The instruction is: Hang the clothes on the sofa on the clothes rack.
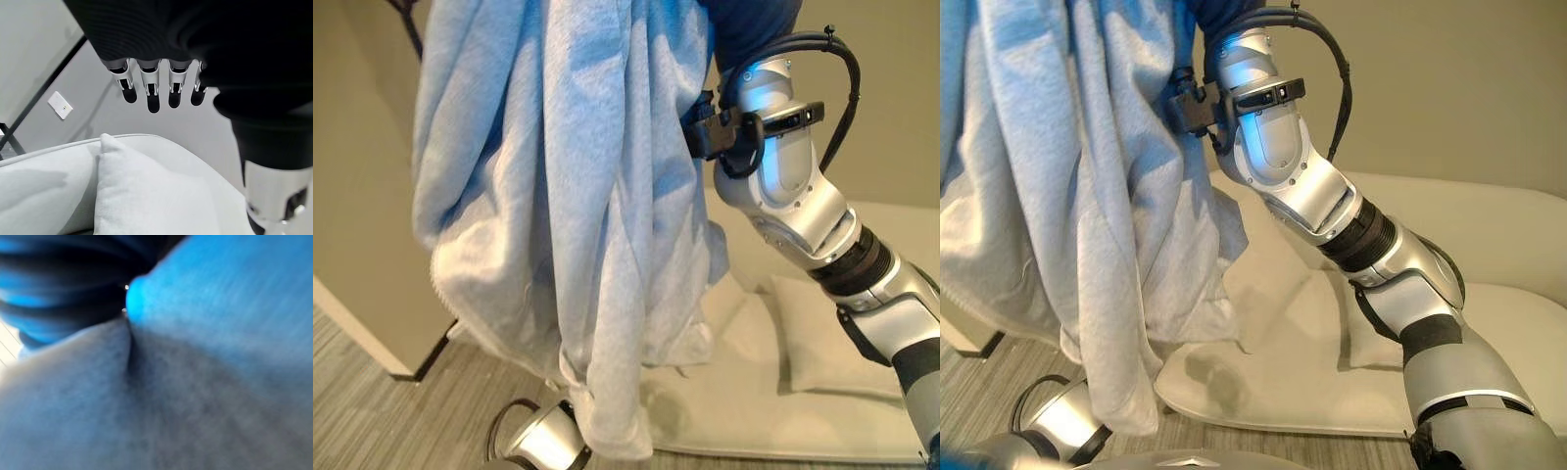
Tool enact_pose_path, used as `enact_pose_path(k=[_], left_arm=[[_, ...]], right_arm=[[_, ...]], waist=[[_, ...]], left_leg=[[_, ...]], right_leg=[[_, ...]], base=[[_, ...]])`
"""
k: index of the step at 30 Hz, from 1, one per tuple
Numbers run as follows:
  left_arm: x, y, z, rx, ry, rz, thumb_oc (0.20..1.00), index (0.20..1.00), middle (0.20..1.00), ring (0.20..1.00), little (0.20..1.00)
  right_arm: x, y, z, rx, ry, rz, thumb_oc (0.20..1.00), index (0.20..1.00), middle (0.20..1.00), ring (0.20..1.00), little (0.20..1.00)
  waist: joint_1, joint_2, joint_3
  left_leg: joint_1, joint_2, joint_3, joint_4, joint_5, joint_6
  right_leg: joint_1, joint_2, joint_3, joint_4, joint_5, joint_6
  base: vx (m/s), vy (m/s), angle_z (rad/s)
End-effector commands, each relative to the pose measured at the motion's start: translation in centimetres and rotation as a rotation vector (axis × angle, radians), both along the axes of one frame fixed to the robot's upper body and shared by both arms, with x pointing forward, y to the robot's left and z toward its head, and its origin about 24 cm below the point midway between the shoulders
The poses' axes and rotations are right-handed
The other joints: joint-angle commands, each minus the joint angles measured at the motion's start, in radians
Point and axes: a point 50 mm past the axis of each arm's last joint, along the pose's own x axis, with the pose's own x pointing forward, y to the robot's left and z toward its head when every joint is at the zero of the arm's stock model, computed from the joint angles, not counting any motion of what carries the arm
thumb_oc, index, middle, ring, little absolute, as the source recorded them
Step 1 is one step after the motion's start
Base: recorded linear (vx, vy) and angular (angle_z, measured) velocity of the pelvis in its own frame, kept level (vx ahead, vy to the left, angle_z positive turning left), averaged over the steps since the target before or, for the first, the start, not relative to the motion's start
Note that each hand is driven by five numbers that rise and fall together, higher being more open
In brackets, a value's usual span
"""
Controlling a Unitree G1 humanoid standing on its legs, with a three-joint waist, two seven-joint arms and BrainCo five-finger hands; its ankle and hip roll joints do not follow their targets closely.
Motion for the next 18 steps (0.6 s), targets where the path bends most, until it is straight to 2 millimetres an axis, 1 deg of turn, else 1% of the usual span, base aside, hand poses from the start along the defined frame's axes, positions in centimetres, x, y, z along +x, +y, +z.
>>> enact_pose_path(k=[1, 5, 7, 8, 9, 11, 12, 14, 15, 17, 18], left_arm=[[3.7, 1.0, 5.1, 0.019, -0.222, 0.083, 1.0, 1.0, 1.0, 1.0, 1.0], [3.6, 1.1, 5.6, -0.008, -0.273, 0.09, 1.0, 1.0, 1.0, 1.0, 1.0], [3.2, 1.7, 6.2, -0.052, -0.336, 0.103, 1.0, 1.0, 1.0, 1.0, 1.0], [2.8, 2.2, 6.1, -0.059, -0.347, 0.116, 1.0, 1.0, 1.0, 1.0, 1.0], [2.8, 2.2, 6.1, -0.059, -0.346, 0.116, 1.0, 1.0, 1.0, 1.0, 1.0], [1.8, 4.0, 6.5, -0.063, -0.401, 0.152, 1.0, 1.0, 1.0, 1.0, 1.0], [1.8, 4.0, 6.4, -0.063, -0.401, 0.152, 1.0, 1.0, 1.0, 1.0, 1.0], [0.7, 6.0, 7.6, -0.031, -0.475, 0.155, 1.0, 1.0, 1.0, 1.0, 1.0], [0.2, 6.7, 7.8, -0.022, -0.492, 0.159, 1.0, 1.0, 1.0, 1.0, 1.0], [-0.5, 7.7, 8.3, -0.015, -0.52, 0.169, 1.0, 1.0, 1.0, 1.0, 1.0], [-0.5, 7.7, 8.3, -0.015, -0.52, 0.169, 1.0, 1.0, 1.0, 1.0, 1.0]], right_arm=[[-1.2, -0.7, 3.9, 0.022, -0.137, 0.008, 0.2, 0.2, 0.2, 0.2, 0.2], [-1.0, -1.1, 3.7, 0.017, -0.135, -0.014, 0.2, 0.2, 0.2, 0.2, 0.2], [-0.7, -1.9, 2.8, -0.031, -0.13, -0.053, 0.2, 0.2, 0.2, 0.2, 0.2], [-0.7, -2.3, 2.5, -0.049, -0.128, -0.064, 0.2, 0.2, 0.2, 0.2, 0.2], [-0.7, -2.3, 2.5, -0.048, -0.127, -0.064, 0.2, 0.2, 0.2, 0.2, 0.2], [-0.7, -3.6, 1.2, -0.102, -0.134, -0.109, 0.2, 0.2, 0.2, 0.2, 0.2], [-0.7, -3.6, 1.2, -0.102, -0.134, -0.109, 0.2, 0.2, 0.2, 0.2, 0.2], [-0.5, -5.0, 0.3, -0.141, -0.139, -0.163, 0.2, 0.2, 0.2, 0.2, 0.2], [-0.5, -5.4, -0.1, -0.149, -0.135, -0.174, 0.2, 0.2, 0.2, 0.2, 0.2], [-0.1, -5.9, -0.9, -0.16, -0.111, -0.192, 0.2, 0.2, 0.2, 0.2, 0.2], [-0.1, -5.9, -0.9, -0.16, -0.111, -0.192, 0.2, 0.2, 0.2, 0.2, 0.2]], waist=[[0.021, -0.018, 0.0], [0.025, -0.021, 0.002], [0.036, -0.028, 0.006], [0.041, -0.033, 0.006], [0.041, -0.033, 0.006], [0.058, -0.044, 0.01], [0.058, -0.044, 0.01], [0.079, -0.051, 0.016], [0.085, -0.056, 0.016], [0.099, -0.064, 0.021], [0.098, -0.064, 0.021]], left_leg=[[0.01, 0.081, 0.012, 0.006, -0.055, -0.036], [0.018, 0.082, 0.024, 0.006, -0.057, -0.036], [0.026, 0.084, 0.028, 0.006, -0.061, -0.033], [0.03, 0.084, 0.029, 0.006, -0.063, -0.032], [0.03, 0.084, 0.029, 0.006, -0.063, -0.032], [0.035, 0.081, 0.023, 0.006, -0.069, -0.028], [0.036, 0.081, 0.023, 0.006, -0.069, -0.028], [0.041, 0.076, 0.019, 0.006, -0.077, -0.022], [0.043, 0.072, 0.018, 0.006, -0.08, -0.02], [0.045, 0.065, 0.014, 0.016, -0.088, -0.015], [0.045, 0.065, 0.014, 0.016, -0.088, -0.015]], right_leg=[[-0.039, -0.041, -0.05, 0.067, -0.025, -0.003], [-0.045, -0.039, -0.038, 0.07, -0.024, 0.0], [-0.041, -0.039, -0.036, 0.071, -0.027, 0.0], [-0.037, -0.039, -0.037, 0.072, -0.028, 0.001], [-0.037, -0.039, -0.037, 0.072, -0.028, 0.001], [-0.026, -0.041, -0.045, 0.072, -0.032, 0.002], [-0.025, -0.041, -0.045, 0.072, -0.032, 0.002], [-0.015, -0.046, -0.055, 0.073, -0.036, 0.006], [-0.011, -0.049, -0.058, 0.074, -0.037, 0.008], [-0.004, -0.054, -0.061, 0.08, -0.04, 0.01], [-0.004, -0.055, -0.061, 0.08, -0.04, 0.01]], base=[[0.0, 0.028, -0.18], [0.01, 0.025, -0.26], [0.03, 0.023, -0.15], [0.02, 0.011, -0.1], [0.03, 0.026, -0.08], [0.03, 0.032, -0.02], [0.02, 0.024, 0.04], [0.03, 0.065, 0.03], [0.03, 0.079, 0.02], [0.02, 0.051, 0.03], [0.0, 0.083, 0.06]])
